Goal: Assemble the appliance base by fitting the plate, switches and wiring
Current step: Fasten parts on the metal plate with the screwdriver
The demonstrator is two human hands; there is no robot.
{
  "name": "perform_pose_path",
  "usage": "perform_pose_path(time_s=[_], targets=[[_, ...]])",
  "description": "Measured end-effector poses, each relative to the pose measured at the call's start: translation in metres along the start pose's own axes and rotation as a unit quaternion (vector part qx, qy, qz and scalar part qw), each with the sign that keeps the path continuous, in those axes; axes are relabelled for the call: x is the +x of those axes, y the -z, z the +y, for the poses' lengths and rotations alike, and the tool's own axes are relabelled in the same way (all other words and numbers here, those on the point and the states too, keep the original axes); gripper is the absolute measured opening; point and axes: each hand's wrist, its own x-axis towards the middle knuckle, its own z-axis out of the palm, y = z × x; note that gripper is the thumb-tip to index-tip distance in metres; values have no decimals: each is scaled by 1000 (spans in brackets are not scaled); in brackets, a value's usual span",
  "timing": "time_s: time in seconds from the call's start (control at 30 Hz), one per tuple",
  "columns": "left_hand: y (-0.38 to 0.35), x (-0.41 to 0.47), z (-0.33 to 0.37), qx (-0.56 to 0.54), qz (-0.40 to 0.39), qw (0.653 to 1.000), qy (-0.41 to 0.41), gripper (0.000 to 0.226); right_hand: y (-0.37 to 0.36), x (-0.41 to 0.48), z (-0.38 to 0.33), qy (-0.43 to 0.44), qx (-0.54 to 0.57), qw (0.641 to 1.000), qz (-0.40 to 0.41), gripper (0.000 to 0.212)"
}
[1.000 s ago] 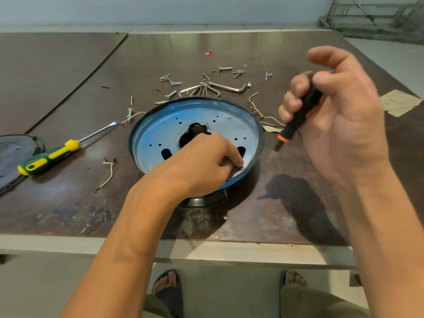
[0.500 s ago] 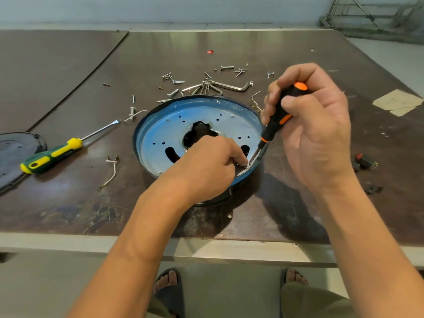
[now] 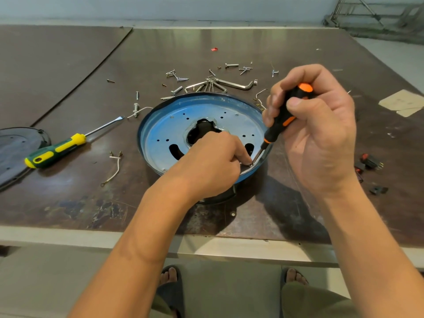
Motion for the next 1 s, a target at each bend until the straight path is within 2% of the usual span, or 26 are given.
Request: perform_pose_path(time_s=[0.23,0.5,0.7,0.8,0.93,1.0], targets=[[1,-1,2,4,4,1000,-6,44,5,1,-2,14,39,999,-3,23],[0,-2,3,18,18,1000,-13,42,8,2,3,-12,46,999,17,20],[0,-1,3,29,12,1000,2,45,8,3,7,-19,-28,998,-52,21],[-1,0,4,41,12,999,8,50,10,5,6,-23,-35,998,-56,24],[-3,1,3,52,20,998,-1,46,3,6,8,-39,-15,999,-28,9],[-3,0,3,52,19,998,-2,48,0,5,9,-55,24,998,-18,29]])
